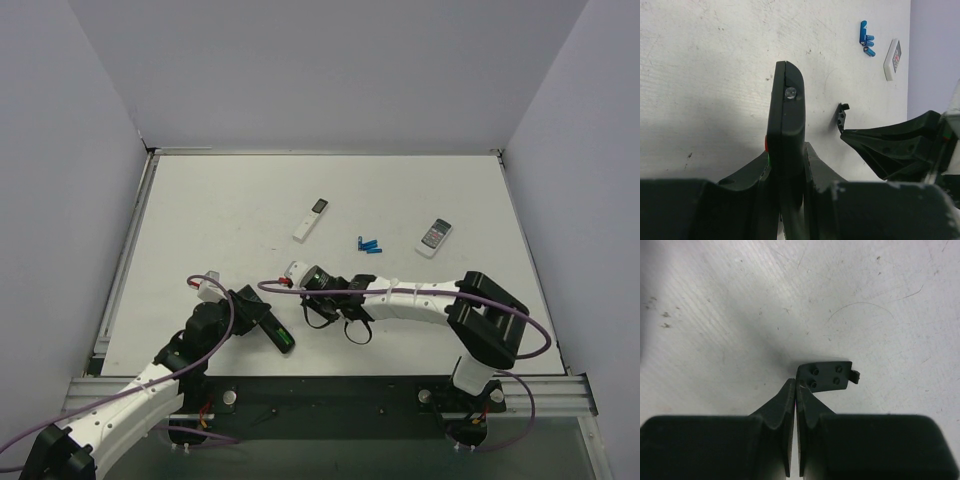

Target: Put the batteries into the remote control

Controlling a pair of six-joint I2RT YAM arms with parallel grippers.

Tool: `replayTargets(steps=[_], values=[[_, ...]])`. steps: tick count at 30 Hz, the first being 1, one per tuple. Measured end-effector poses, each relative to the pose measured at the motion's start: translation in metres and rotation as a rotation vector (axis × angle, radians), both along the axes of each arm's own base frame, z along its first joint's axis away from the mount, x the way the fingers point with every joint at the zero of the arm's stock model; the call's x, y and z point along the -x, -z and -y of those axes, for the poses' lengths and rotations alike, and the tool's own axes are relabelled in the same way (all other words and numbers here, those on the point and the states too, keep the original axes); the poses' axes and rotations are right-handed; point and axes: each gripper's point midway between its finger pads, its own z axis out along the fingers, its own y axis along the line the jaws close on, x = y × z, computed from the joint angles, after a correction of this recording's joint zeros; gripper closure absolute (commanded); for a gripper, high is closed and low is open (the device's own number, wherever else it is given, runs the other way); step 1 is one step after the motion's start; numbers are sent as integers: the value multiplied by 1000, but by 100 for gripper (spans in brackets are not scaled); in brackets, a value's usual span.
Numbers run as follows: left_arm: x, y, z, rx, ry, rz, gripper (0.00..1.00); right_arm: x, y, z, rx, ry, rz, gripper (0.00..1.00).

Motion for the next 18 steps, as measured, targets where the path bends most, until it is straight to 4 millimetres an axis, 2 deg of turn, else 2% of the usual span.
replayTargets(steps=[3, 6, 9, 11, 13, 15, 16, 18], values=[[0, -2, 0, 4, 0, 7, 100, 1, -18, -10, -84, -13, -8, 100], [0, -4, 0, 9, 0, 13, 100, 3, -45, -26, -239, -19, -36, 100], [-1, -6, 0, 15, 0, 21, 100, -7, -75, -31, -433, 30, -75, 100], [-1, -7, 0, 17, -1, 22, 100, -19, -87, -29, -557, 87, -119, 100], [0, -7, 0, 17, -1, 21, 100, -28, -86, -22, -636, 142, -168, 97], [0, -7, 1, 17, 0, 20, 100, -34, -77, -10, -644, 193, -201, 89], [0, -6, 1, 17, 1, 20, 100, -32, -72, -6, -632, 203, -217, 80], [0, -6, 1, 17, 2, 18, 100, -26, -66, -7, -609, 191, -235, 73]])
